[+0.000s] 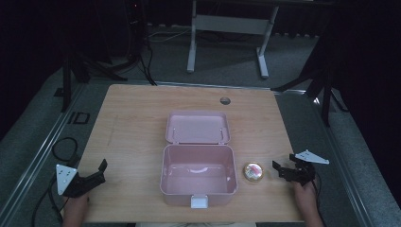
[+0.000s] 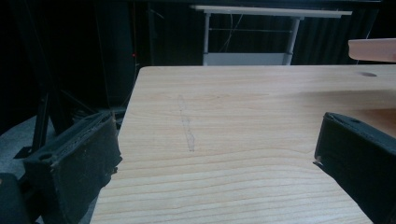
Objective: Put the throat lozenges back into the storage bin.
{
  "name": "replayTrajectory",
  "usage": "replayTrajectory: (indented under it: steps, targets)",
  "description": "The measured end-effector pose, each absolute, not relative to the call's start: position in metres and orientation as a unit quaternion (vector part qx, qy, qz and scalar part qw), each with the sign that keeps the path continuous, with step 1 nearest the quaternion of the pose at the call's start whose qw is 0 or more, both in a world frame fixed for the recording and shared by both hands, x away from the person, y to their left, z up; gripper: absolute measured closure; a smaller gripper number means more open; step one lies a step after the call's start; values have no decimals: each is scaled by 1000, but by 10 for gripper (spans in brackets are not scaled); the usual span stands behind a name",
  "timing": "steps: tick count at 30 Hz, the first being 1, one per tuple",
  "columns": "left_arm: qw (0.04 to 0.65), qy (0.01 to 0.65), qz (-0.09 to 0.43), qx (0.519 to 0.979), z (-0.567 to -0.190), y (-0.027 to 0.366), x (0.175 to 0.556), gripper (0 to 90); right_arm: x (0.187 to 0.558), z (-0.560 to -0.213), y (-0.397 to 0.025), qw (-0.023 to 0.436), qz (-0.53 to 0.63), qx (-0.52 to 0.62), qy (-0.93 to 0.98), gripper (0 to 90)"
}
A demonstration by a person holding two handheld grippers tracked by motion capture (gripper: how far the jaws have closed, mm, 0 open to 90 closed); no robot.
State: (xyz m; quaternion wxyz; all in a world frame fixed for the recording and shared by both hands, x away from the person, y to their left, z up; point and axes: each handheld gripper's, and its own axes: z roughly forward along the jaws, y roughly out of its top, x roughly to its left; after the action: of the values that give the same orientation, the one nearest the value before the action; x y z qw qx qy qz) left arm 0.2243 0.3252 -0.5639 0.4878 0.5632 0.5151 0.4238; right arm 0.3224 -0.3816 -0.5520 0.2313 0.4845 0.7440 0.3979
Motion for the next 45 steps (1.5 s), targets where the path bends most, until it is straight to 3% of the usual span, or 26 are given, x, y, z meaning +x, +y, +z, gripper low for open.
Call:
replayTrajectory:
  steps: [11,15,32,41,45]
  targets:
    - [494,514,418,564,-564,327,224,5,328,-547,-379,159,327,433,825,131]
    - [494,512,417,565,-564,327,224,5,328,-541,-379,101,291,421,853,129]
    - [497,511,417,564,-564,327,224,5,327,-519,-358,18,76,326,942,138]
    - [500,508,410,568,-564,327,224,5,326,-509,-352,-71,-37,293,953,143]
    - [500,508,410,570,-564,327,224,5,329,-504,-351,-88,-56,296,949,143]
